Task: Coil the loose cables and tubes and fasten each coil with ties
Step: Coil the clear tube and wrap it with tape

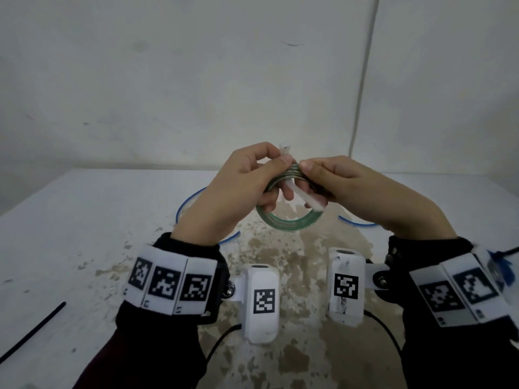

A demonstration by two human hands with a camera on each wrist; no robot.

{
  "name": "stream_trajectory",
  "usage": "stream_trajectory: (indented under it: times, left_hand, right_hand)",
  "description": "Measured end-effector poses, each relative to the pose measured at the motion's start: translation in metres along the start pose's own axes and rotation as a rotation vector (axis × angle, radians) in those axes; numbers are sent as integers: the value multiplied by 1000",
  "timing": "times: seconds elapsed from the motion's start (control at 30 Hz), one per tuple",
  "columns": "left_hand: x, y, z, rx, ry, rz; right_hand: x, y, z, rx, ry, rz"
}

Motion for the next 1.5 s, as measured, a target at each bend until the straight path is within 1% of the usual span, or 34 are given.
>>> stream_trajectory:
  times: [0.07, 0.17, 0.2, 0.27, 0.3, 0.33, 0.37, 0.4, 0.47, 0.5, 0.53, 0.63, 0.83, 1.03, 1.17, 1.23, 1.33, 1.4, 1.5]
  left_hand:
    - [1, -3, -2, 6, 1, 30]
    - [2, -4, -3, 3, -20, 67]
    - [2, -5, -5, 2, -30, 78]
    - [3, -4, -7, -5, -40, 123]
    - [4, -2, -8, -12, -43, 152]
    - [5, -1, -9, -20, -47, 177]
    - [5, 0, -9, -28, -52, 194]
    - [6, 1, -10, -34, -56, 203]
    - [6, 3, -8, -53, -62, 205]
    - [5, 3, -7, -63, -62, 204]
    - [5, 2, -7, -67, -62, 200]
    - [3, -1, -5, -60, -68, 194]
    - [6, 8, -3, -112, -91, 243]
    - [7, 11, -5, -101, -133, 289]
    - [8, 9, -7, -102, -142, 316]
    - [9, 11, -9, -94, -147, 333]
    - [10, 12, -11, -72, -152, 339]
    - [10, 11, -11, -75, -157, 340]
    - [9, 9, -10, -68, -168, 349]
  right_hand:
    - [0, 1, 2, 15, -16, -12]
    - [2, -2, 3, 19, -40, 24]
    - [2, -3, 3, 19, -47, 59]
    - [4, -3, 3, 19, -12, 192]
    - [5, -1, 1, 9, 33, 268]
    - [4, 1, -1, -6, 99, 313]
    - [3, 4, -4, -13, 176, 311]
    - [2, 5, -8, -13, 238, 276]
    - [-2, 1, -17, -24, 304, 191]
    - [-2, -2, -19, -20, 321, 179]
    - [-2, -4, -21, -5, 336, 185]
    - [2, -9, -21, -9, 353, 267]
    - [4, -12, -18, 85, 318, 342]
    - [7, -19, -18, 161, 200, 422]
    - [11, -22, -14, 243, 132, 436]
    - [11, -23, -13, 230, 109, 416]
    - [10, -25, -14, 150, 96, 397]
    - [9, -26, -15, 116, 89, 406]
    - [11, -26, -14, 126, 75, 433]
Point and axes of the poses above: each hand's wrist, its own x-axis towards the middle knuckle, its own y-axis out of the back of the hand, z = x × y, the point moved 1 cm from there along x, towards the middle knuckle, and after that the axes turned 9 degrees about z, right-handed, at the moved point
